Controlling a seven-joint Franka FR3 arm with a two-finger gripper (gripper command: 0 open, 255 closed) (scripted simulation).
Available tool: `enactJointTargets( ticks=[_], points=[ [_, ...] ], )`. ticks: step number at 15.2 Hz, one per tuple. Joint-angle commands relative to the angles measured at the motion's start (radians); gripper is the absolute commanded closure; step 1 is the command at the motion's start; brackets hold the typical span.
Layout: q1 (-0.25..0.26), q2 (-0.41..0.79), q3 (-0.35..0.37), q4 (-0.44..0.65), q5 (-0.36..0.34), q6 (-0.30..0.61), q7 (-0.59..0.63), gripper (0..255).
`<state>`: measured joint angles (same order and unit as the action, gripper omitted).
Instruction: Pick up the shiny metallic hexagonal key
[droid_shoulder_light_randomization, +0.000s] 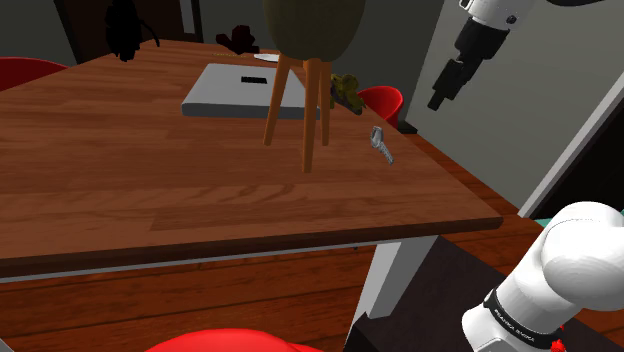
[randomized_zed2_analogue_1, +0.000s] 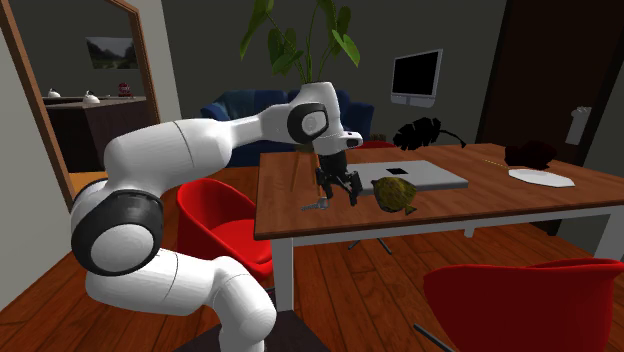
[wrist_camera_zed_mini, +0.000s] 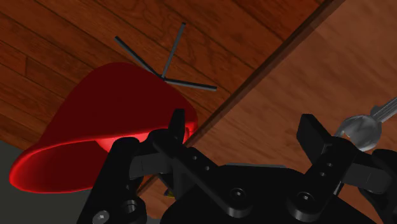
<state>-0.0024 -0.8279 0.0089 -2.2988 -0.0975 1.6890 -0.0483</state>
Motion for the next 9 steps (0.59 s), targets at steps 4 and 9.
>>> enactJointTargets(
  ticks=[4, 9],
  points=[
    [-0.022, 0.002, 0.089, -0.023, 0.06, 0.011, 0.185, 0],
    [-0.063, 0.055, 0.239, -0.013, 0.158, 0.042, 0.493, 0]
  ],
)
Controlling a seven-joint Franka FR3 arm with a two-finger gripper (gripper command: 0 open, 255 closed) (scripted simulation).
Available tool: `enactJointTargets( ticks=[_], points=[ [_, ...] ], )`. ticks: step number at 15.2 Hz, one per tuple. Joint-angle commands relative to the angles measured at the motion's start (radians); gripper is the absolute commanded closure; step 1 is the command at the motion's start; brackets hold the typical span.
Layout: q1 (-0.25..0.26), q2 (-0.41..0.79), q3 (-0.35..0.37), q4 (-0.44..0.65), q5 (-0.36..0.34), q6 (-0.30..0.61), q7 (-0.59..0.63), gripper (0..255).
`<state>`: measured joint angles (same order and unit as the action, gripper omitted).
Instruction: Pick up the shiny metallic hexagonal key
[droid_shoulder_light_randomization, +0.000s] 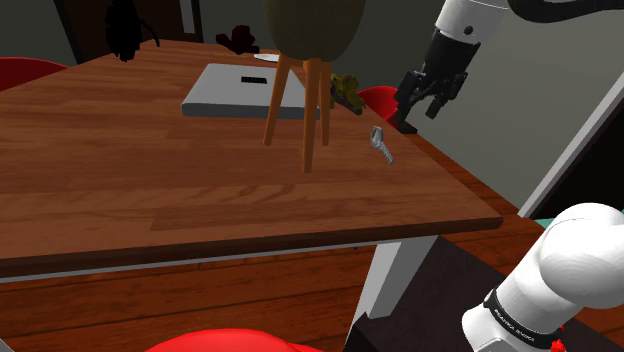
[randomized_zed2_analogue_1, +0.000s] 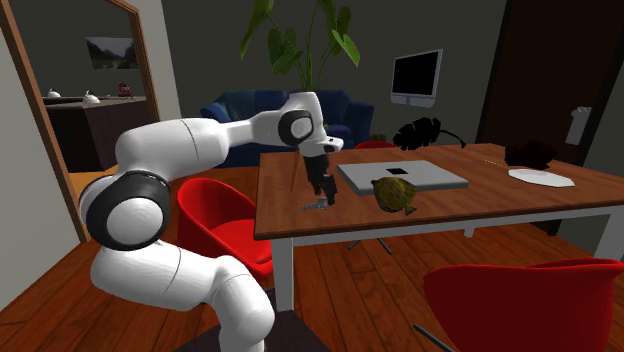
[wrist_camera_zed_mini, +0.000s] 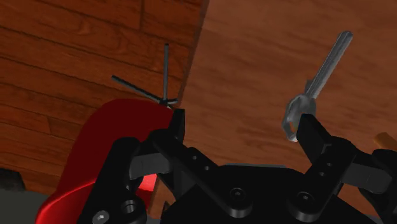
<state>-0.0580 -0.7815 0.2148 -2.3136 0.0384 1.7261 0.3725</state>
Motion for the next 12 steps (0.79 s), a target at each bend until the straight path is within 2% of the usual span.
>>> enactJointTargets(
  ticks=[1, 4, 5, 12],
  points=[
    [-0.017, 0.026, 0.063, 0.011, 0.039, 0.013, 0.134, 0],
    [-0.053, 0.091, 0.153, 0.051, 0.084, 0.038, 0.317, 0],
    [-0.059, 0.101, 0.166, 0.058, 0.089, 0.042, 0.343, 0],
    [-0.05, 0.088, 0.179, -0.044, 0.102, 0.131, 0.347, 0]
  ],
)
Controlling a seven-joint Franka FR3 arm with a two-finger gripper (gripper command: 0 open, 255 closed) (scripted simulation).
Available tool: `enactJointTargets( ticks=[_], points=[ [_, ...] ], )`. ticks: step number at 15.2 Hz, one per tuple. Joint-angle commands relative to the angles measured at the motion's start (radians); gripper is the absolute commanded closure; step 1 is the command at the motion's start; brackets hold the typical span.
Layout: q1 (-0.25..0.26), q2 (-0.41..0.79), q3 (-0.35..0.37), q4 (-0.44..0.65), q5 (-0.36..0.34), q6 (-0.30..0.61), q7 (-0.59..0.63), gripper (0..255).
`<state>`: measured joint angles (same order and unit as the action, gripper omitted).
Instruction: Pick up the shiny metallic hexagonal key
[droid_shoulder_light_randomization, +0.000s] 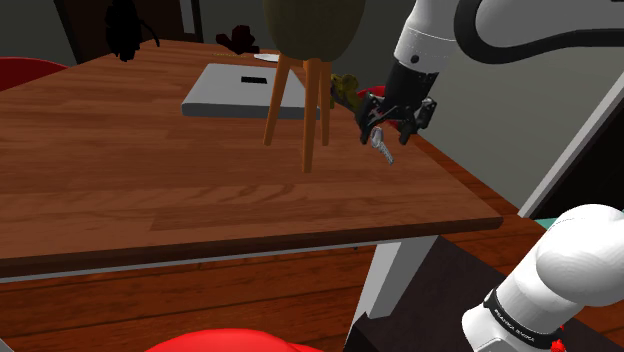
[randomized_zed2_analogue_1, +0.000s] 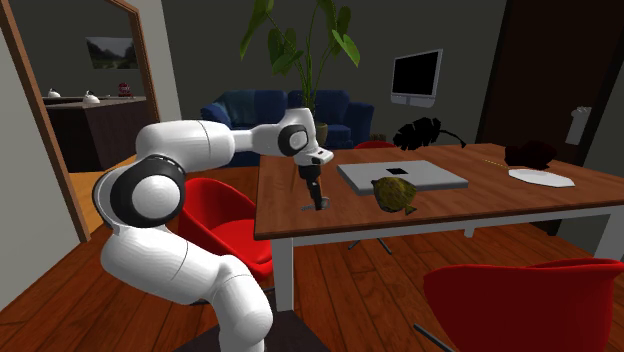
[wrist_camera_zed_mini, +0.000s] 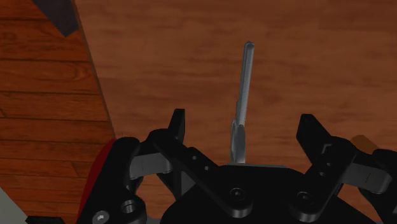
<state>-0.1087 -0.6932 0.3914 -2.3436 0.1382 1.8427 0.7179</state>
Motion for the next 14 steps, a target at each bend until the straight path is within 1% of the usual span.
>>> enactJointTargets(
  ticks=[1, 2, 3, 12, 14],
  points=[
    [0.002, -0.001, 0.004, -0.022, 0.003, 0.022, 0.002, 0],
    [0.002, -0.001, 0.004, -0.022, 0.003, 0.022, 0.002, 0],
    [0.001, 0.0, 0.005, -0.021, 0.003, 0.022, 0.002, 255],
    [0.002, -0.001, 0.004, -0.022, 0.003, 0.022, 0.002, 255],
    [-0.001, 0.002, 0.0, 0.006, -0.001, -0.004, 0.001, 255]
  ],
)
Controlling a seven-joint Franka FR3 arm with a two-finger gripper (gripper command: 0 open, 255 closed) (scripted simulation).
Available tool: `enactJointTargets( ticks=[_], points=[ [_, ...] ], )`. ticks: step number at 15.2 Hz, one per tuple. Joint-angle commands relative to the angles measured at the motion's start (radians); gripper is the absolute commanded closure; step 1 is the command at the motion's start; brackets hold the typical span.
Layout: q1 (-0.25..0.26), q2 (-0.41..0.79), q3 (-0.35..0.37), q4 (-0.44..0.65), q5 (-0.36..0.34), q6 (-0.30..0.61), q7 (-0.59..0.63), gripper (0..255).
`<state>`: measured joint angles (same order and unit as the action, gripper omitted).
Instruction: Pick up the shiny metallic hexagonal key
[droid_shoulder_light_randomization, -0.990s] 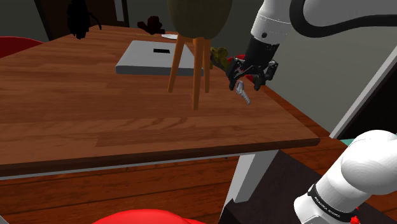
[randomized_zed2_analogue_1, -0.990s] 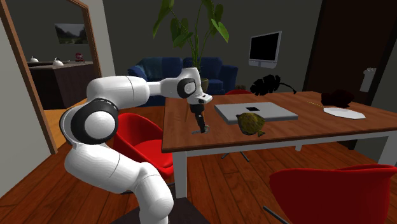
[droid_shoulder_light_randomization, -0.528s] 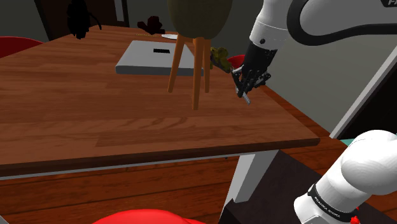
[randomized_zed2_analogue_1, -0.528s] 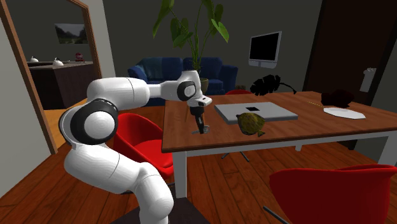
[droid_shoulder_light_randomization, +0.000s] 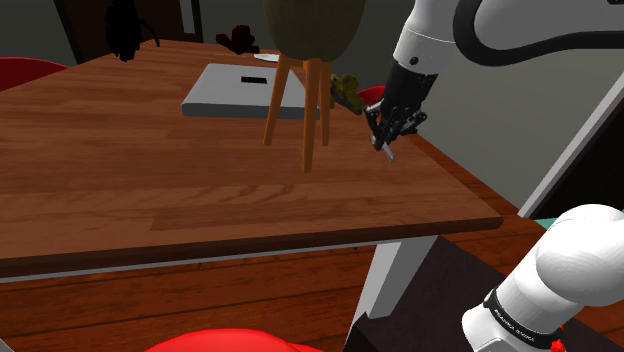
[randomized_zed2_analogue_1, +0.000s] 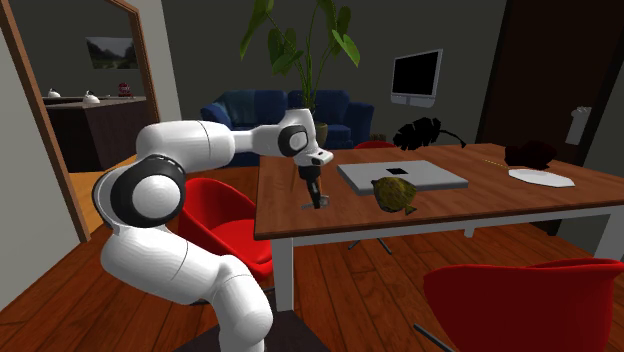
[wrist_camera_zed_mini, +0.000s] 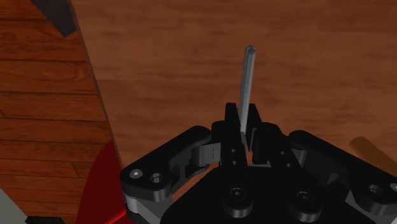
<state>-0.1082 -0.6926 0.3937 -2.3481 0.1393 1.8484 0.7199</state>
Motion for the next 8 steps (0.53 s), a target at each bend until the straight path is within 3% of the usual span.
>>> enactJointTargets(
  ticks=[1, 8],
  points=[
    [-0.002, 0.003, -0.004, 0.025, -0.004, -0.023, -0.002, 255],
    [-0.012, 0.019, -0.017, 0.13, -0.016, -0.111, -0.005, 255]
  ],
)
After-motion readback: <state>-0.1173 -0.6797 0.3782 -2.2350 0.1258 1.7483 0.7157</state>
